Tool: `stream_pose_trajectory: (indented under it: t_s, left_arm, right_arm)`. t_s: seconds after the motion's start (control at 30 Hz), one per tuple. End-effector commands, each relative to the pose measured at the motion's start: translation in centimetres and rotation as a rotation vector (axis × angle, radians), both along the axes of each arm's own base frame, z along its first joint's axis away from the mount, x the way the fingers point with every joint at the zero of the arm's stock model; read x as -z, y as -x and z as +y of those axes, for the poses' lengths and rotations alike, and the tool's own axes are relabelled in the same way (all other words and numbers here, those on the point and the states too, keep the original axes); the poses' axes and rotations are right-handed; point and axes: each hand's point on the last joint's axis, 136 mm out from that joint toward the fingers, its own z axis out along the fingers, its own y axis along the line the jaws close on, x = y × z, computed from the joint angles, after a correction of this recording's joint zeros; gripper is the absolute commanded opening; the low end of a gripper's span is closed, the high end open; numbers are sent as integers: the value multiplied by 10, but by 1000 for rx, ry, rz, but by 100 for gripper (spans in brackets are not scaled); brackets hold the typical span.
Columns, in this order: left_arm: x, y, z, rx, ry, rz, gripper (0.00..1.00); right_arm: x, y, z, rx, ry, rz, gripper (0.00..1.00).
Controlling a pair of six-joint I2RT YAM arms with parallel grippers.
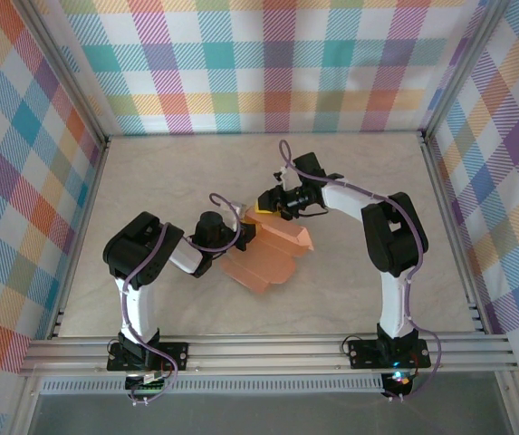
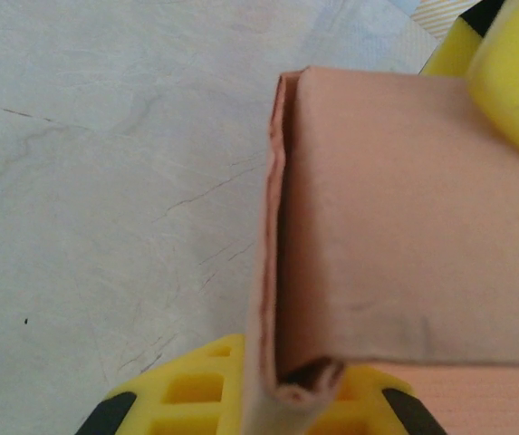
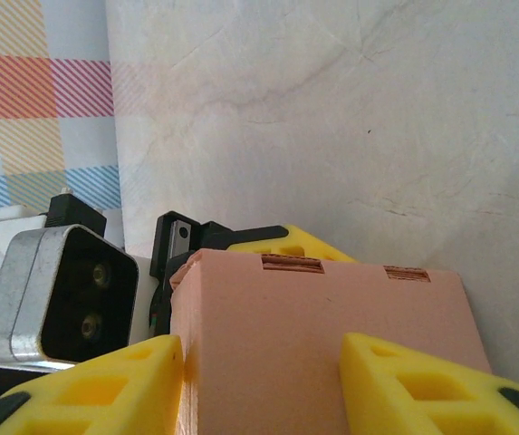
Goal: Fold the paper box
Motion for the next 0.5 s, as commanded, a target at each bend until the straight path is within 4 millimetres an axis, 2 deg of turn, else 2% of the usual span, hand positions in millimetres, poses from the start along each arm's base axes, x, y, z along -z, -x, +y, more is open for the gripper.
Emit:
stream_pose_trajectory:
  t_s: [0.0, 0.3, 0.47]
  left_arm:
    - [-5, -9, 0, -23, 18, -3, 4]
    - [-2, -14, 1, -50, 18, 28, 4]
    - [-5, -14, -1, -43, 29, 30, 4]
  right_arm:
    - [7, 16, 5, -18, -41, 83, 47]
    - [4, 33, 20, -19, -46, 103, 45]
    - [2, 36, 27, -20, -45, 99, 45]
